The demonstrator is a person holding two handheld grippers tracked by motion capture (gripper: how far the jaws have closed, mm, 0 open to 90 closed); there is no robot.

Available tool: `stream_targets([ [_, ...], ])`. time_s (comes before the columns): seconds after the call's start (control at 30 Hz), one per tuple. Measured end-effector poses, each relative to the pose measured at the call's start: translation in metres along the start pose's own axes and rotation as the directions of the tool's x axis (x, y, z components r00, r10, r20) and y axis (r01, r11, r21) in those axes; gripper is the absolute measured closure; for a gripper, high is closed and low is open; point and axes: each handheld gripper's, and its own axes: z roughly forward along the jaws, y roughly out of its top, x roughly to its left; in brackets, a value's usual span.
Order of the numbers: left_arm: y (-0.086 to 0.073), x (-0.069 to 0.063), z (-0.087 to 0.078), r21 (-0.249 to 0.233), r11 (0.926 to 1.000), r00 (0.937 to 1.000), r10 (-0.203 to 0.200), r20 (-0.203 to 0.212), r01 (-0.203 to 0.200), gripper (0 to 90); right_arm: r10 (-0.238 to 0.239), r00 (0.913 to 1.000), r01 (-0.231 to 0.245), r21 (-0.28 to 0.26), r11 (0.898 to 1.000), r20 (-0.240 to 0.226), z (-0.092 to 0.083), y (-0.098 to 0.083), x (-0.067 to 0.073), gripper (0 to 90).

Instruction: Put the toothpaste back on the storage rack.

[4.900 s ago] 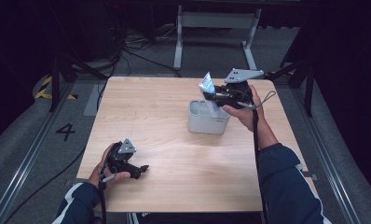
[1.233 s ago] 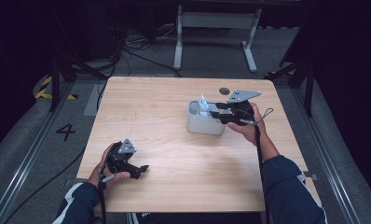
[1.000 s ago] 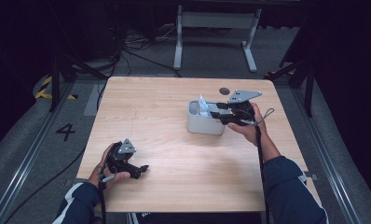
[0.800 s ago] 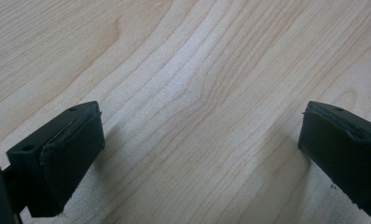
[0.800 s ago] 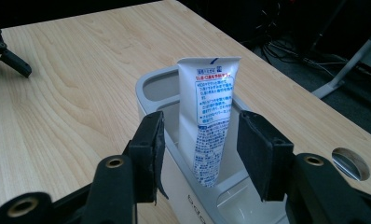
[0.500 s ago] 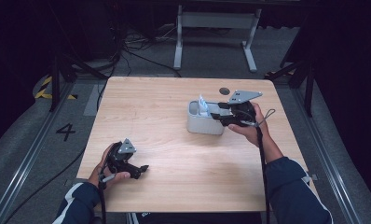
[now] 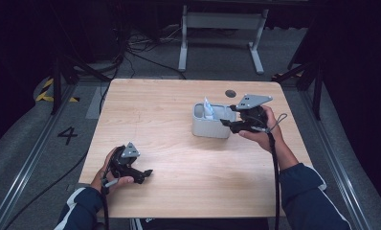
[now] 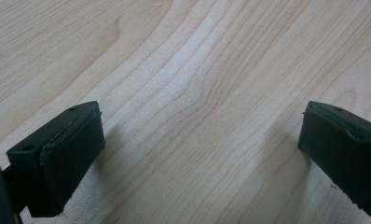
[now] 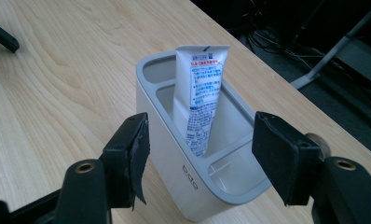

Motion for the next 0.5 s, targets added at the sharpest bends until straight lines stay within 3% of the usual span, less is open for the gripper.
stream_targets([
  [0.13, 0.000, 0.000, 0.000, 0.001, 1.0000, 1.0000, 0.001, 0.000, -0.001, 0.7, 0.000, 0.9999, 0.000, 0.029, 1.000, 0.014, -0.003, -0.002, 0.002, 35.0],
  [0.5, 0.000, 0.000, 0.000, 0.001, 1.0000, 1.0000, 0.001, 0.000, -0.001, 0.7, -0.017, 0.9998, 0.017, 0.035, 0.999, 0.009, -0.016, -0.006, 0.007, 33.6],
])
